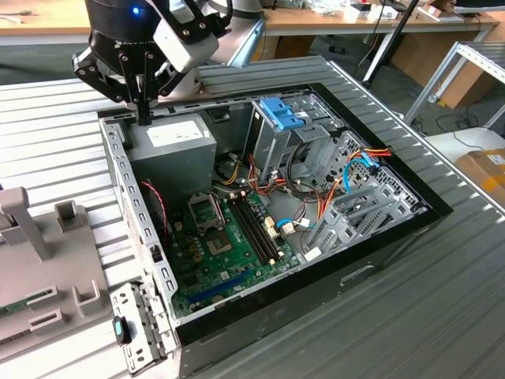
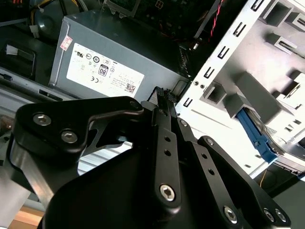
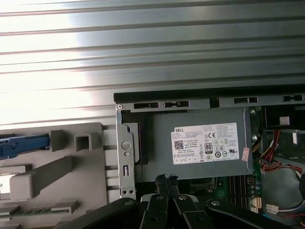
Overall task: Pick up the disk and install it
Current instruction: 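Reach for the disk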
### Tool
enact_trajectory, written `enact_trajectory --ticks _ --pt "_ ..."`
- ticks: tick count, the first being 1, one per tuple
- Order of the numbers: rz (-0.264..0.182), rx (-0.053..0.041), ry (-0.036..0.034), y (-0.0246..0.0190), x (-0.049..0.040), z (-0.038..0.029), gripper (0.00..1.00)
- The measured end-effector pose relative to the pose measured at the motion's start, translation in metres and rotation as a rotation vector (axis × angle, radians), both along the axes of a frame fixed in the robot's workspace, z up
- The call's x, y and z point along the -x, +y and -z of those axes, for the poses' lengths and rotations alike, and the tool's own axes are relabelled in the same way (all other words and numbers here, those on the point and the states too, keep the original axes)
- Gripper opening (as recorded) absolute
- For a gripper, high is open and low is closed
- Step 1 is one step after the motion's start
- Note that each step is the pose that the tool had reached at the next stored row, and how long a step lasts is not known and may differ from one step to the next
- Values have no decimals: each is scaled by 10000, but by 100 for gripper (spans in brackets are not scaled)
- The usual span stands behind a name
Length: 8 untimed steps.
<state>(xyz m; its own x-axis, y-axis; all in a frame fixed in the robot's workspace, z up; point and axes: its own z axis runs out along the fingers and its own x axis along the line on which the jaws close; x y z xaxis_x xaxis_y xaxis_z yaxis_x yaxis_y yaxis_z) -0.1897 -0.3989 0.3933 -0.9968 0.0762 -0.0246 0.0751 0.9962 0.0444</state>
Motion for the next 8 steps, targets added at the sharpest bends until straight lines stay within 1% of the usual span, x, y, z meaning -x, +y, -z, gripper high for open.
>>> enact_trajectory --ticks 1,8 --pt "-1 1 1 0 13 0 11" --pt "1 1 1 0 26 -1 11"
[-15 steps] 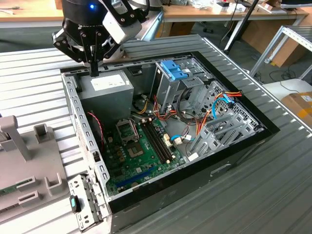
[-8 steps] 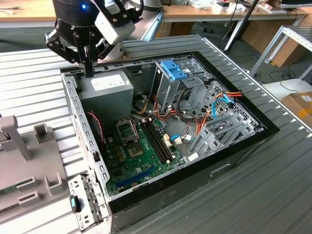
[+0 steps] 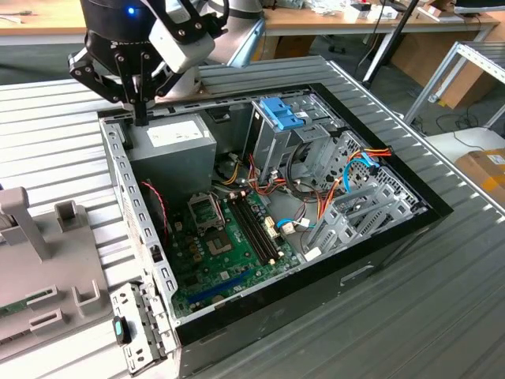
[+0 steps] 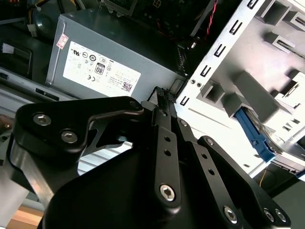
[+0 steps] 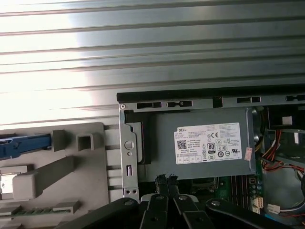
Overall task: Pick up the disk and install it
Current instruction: 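Reach for the disk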
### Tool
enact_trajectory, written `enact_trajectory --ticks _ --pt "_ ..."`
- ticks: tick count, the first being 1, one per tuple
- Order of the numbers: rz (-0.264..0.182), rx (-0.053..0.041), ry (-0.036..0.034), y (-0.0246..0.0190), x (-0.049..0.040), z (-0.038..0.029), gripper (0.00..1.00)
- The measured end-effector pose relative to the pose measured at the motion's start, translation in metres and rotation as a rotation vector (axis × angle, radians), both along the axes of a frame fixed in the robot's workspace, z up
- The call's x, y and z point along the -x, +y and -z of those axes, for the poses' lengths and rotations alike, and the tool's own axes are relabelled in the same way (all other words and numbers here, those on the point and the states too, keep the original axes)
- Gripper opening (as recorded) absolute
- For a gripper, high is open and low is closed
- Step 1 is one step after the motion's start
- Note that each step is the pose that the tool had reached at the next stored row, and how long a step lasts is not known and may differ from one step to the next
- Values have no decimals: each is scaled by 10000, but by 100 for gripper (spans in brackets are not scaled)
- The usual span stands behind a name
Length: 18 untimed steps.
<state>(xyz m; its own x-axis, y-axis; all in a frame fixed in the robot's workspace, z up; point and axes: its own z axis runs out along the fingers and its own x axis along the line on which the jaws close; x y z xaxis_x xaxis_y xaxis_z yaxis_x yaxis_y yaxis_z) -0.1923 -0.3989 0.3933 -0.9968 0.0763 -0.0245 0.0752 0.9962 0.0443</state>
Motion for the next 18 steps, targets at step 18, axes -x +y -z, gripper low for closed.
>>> enact_trajectory --ticks 18 --pt "-1 0 0 0 85 0 11"
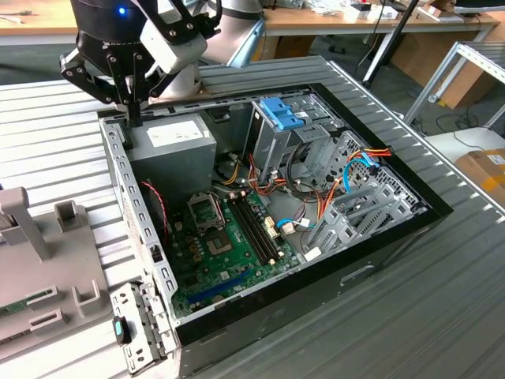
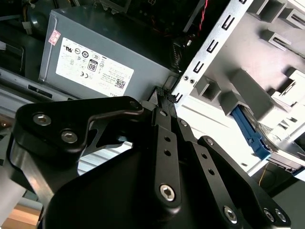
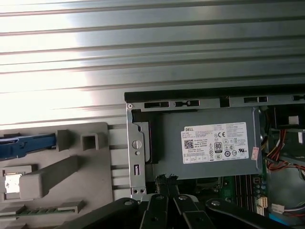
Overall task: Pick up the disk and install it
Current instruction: 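Reach for the disk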
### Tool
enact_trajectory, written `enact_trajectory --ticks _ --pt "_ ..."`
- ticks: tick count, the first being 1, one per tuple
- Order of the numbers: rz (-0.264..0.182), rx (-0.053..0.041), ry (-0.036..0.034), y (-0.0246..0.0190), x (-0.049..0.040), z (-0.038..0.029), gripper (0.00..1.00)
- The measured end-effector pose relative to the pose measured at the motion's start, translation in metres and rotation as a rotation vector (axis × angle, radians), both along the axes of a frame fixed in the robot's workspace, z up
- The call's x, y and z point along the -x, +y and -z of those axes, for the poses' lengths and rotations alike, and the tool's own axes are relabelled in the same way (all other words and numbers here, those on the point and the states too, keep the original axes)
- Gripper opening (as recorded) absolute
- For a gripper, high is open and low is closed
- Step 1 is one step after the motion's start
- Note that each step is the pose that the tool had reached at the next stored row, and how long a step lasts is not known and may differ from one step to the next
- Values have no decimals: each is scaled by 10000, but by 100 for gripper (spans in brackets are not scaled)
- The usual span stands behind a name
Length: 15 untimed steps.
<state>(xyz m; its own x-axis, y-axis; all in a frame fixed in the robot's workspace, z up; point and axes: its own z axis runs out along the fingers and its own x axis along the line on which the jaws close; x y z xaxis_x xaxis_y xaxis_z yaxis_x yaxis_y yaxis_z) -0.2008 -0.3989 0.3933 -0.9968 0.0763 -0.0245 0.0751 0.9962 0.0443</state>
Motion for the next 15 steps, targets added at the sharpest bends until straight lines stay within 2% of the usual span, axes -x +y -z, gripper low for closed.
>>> enact_trajectory --ticks 15 --pt "-1 0 0 0 124 0 11"
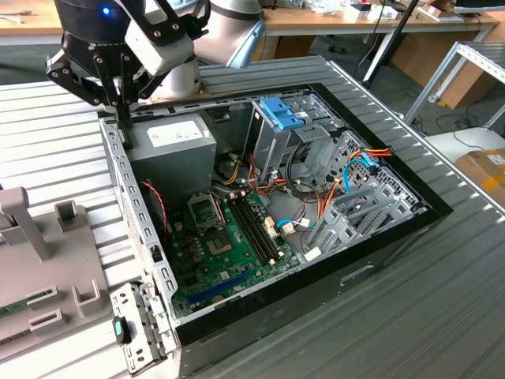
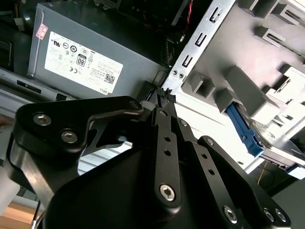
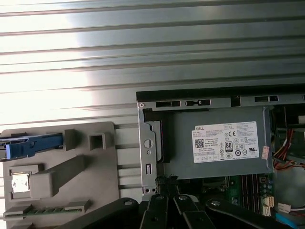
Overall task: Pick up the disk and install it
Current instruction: 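Reach for the disk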
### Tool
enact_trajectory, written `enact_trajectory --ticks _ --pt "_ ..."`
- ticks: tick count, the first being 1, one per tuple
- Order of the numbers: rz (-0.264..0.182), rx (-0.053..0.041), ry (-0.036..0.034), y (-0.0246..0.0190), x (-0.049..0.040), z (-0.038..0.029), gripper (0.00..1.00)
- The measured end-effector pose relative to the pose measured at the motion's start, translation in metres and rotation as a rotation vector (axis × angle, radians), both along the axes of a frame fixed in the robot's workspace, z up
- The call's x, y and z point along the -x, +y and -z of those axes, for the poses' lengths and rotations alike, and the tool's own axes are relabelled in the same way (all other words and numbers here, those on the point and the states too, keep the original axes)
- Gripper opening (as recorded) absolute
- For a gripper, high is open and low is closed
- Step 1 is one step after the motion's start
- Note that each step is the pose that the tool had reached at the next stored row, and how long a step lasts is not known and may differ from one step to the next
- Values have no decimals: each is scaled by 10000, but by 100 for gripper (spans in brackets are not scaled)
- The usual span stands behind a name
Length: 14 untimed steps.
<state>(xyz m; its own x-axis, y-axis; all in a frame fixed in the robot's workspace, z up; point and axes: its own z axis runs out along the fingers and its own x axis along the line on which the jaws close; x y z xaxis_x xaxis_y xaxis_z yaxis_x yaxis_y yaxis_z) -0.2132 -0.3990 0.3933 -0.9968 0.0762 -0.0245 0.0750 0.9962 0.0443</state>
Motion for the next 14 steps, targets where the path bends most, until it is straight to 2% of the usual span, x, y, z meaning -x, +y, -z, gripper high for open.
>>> enact_trajectory --ticks 14 --pt "1 0 0 0 118 0 11"
